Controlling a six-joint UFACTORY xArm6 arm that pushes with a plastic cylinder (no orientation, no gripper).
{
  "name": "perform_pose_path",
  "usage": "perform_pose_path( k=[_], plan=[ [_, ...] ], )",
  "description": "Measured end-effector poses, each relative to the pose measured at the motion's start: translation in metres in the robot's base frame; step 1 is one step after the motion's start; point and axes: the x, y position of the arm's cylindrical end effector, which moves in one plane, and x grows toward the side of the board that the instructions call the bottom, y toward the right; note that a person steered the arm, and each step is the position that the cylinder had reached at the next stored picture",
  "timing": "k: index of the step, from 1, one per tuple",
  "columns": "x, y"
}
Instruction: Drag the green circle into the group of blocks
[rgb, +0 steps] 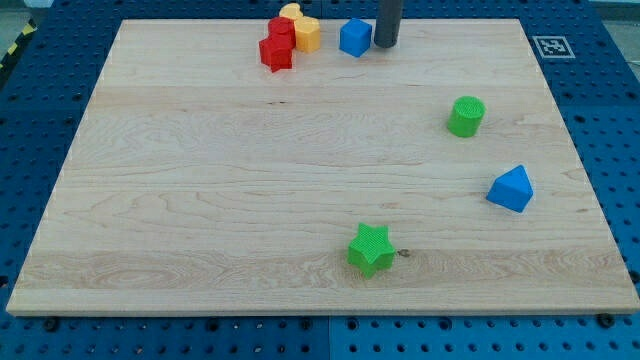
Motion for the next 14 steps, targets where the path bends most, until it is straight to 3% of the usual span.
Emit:
perform_pose_path(
  k=[3,7,8,9,11,12,14],
  plan=[
    [-0.001,-0.022],
    [0.142,0.185],
    [0.193,0.198],
    [0.205,0.160],
    [0.100,0.029],
    [0.074,0.000],
    [0.088,0.066]
  ],
)
